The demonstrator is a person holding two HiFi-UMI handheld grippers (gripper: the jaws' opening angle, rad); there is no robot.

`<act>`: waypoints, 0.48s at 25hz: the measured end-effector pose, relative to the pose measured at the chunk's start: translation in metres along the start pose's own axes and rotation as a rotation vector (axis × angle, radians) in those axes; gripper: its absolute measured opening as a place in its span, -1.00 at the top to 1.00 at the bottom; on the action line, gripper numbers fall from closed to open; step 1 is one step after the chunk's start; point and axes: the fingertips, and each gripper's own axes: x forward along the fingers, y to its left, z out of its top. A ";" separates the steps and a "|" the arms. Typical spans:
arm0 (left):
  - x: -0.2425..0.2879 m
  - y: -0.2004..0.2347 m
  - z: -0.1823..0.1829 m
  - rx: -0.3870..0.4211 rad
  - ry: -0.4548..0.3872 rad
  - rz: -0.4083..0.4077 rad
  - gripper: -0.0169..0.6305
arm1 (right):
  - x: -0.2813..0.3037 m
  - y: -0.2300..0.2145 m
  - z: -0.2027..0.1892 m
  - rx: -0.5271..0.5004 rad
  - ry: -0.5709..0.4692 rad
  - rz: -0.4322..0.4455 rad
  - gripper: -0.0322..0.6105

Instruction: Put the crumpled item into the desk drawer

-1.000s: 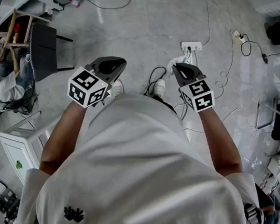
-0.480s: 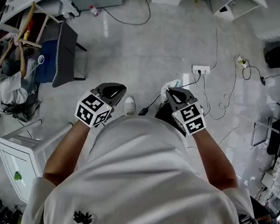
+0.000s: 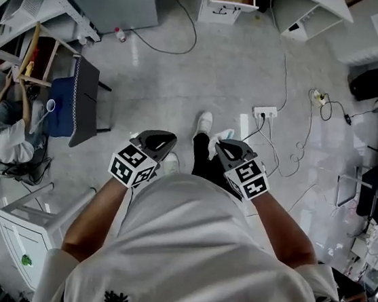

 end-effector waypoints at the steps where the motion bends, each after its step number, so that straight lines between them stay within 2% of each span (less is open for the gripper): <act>1: 0.009 0.007 0.012 0.003 0.003 -0.001 0.84 | 0.005 -0.013 0.007 -0.003 -0.004 0.005 0.80; 12: 0.126 0.081 0.170 0.021 0.039 0.060 0.84 | 0.031 -0.206 0.088 -0.005 -0.083 0.057 0.80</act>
